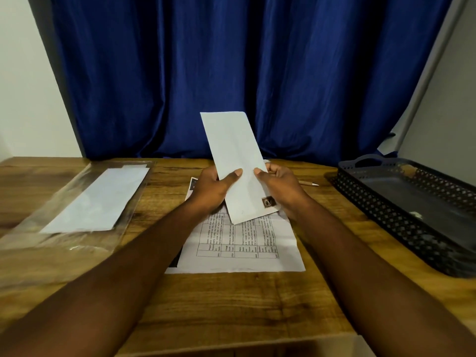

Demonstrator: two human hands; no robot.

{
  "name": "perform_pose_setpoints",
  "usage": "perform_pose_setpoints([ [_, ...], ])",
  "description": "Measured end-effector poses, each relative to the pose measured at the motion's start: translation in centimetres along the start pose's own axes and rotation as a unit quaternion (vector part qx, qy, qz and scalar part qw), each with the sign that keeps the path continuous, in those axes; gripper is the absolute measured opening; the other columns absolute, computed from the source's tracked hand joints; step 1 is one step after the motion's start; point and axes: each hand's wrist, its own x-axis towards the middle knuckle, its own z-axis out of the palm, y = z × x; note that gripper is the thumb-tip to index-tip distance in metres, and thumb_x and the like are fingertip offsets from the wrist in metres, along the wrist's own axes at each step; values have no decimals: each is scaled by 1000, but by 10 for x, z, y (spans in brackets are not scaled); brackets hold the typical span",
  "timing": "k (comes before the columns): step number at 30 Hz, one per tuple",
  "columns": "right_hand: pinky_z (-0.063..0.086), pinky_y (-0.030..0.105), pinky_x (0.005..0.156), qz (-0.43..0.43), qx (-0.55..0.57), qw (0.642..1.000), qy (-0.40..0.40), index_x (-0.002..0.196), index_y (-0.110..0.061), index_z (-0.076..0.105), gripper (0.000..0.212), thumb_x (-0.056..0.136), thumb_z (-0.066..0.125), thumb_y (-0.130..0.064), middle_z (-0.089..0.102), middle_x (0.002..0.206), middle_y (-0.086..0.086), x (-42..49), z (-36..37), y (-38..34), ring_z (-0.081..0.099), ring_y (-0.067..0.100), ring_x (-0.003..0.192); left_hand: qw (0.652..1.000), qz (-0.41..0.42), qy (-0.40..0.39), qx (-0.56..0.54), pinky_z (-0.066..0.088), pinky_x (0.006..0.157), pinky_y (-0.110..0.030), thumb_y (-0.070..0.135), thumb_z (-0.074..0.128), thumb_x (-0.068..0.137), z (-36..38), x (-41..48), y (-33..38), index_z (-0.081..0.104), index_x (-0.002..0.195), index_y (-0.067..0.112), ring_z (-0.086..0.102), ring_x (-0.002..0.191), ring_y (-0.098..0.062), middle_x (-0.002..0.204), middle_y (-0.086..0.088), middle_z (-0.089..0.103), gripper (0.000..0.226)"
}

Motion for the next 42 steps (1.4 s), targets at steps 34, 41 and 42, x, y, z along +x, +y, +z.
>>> perform_pose_setpoints([
  [34,47,35,86,157,-559,804,129,129,8,63,33,104,56,-13,64,133,24,-60,-347,-38,59,29,99,986,25,-98,131,64,78,-49,76,49,90,277,-51,18,55,95,34,71,85,-19,94,4,70,42],
  [41,51,38,93,73,-582,788,186,138,-8,63,47,102,67,-36,69,128,20,-69,-342,-45,66,36,109,984,30,-87,153,65,76,-46,59,58,98,284,-49,14,54,111,28,72,81,-17,94,3,70,34],
  [42,52,37,85,63,-577,790,198,133,-7,65,45,99,70,-37,70,116,18,-69,-340,-47,65,33,97,984,32,-84,155,65,76,-46,60,58,97,284,-47,13,54,110,30,72,82,-17,96,2,70,33],
])
